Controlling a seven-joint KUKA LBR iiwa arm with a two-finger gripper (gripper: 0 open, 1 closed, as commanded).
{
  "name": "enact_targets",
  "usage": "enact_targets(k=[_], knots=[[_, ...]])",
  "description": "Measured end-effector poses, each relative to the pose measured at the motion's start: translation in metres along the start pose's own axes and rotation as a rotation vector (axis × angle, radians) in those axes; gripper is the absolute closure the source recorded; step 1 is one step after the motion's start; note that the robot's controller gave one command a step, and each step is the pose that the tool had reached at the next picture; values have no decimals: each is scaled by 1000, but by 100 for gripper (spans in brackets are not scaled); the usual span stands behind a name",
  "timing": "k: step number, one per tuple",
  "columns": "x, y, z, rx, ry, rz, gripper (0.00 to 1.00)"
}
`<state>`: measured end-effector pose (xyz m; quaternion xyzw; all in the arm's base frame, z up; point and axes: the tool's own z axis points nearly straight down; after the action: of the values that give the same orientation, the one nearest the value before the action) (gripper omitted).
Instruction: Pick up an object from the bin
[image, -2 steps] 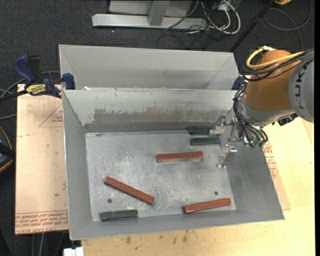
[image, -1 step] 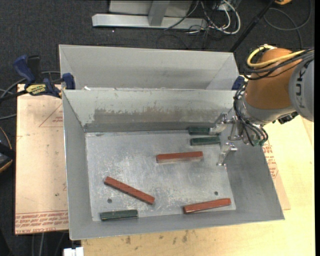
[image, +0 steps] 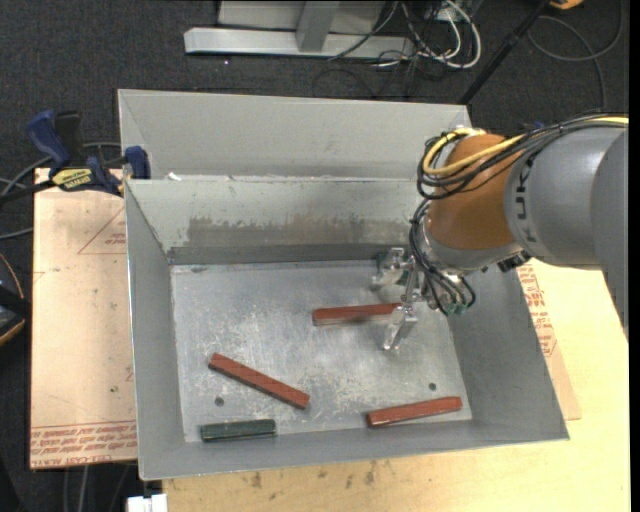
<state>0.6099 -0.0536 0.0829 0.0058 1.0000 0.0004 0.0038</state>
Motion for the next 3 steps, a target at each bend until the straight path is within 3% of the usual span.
enact_targets(k=[1,2,3], knots=[[-1,1,1,1,-1,-5,0],[2,16,-13,0,5,-44,0],[-6,26,7,1,2,-36,0]])
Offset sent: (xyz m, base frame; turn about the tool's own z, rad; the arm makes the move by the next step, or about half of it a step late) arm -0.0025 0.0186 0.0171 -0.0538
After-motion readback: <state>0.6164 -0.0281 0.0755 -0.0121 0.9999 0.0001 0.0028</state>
